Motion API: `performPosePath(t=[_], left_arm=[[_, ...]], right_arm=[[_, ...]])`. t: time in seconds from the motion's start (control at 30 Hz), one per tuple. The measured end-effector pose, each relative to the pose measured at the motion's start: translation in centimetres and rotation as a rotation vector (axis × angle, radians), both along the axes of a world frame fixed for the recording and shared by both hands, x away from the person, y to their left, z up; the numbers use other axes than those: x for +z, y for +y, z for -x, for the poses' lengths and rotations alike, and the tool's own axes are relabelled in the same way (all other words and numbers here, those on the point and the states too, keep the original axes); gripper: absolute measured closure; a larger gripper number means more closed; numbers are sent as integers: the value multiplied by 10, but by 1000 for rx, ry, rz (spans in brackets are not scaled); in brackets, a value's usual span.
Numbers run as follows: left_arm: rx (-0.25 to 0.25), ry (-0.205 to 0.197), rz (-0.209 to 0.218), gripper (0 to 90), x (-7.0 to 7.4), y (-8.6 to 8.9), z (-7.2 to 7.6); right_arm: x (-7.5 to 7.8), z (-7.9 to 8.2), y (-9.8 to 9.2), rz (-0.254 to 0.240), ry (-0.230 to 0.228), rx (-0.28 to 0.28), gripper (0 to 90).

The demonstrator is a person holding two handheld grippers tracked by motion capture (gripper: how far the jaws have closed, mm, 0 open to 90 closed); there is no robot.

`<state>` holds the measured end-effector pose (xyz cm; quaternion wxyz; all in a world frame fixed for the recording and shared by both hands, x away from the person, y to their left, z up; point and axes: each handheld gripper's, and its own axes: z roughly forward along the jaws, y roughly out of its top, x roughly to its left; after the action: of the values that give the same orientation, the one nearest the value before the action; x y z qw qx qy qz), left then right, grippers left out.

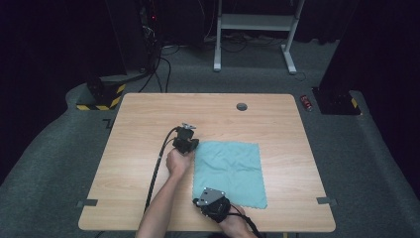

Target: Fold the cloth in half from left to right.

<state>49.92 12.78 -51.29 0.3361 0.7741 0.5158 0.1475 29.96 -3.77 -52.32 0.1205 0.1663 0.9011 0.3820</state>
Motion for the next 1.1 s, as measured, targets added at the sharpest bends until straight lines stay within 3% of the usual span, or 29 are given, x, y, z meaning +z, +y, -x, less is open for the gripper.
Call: performPosePath(t=[0.37, 0.93, 1.1], left_arm=[[12, -9, 59, 900, 8, 12, 0], [58, -27, 78, 900, 26, 50, 4], [68, -35, 67, 900, 34, 63, 9]], right_arm=[[11, 1, 0, -31, -3, 2, 899], [30, -3, 17, -92, 12, 26, 900], [37, -2, 27, -98, -2, 51, 900]])
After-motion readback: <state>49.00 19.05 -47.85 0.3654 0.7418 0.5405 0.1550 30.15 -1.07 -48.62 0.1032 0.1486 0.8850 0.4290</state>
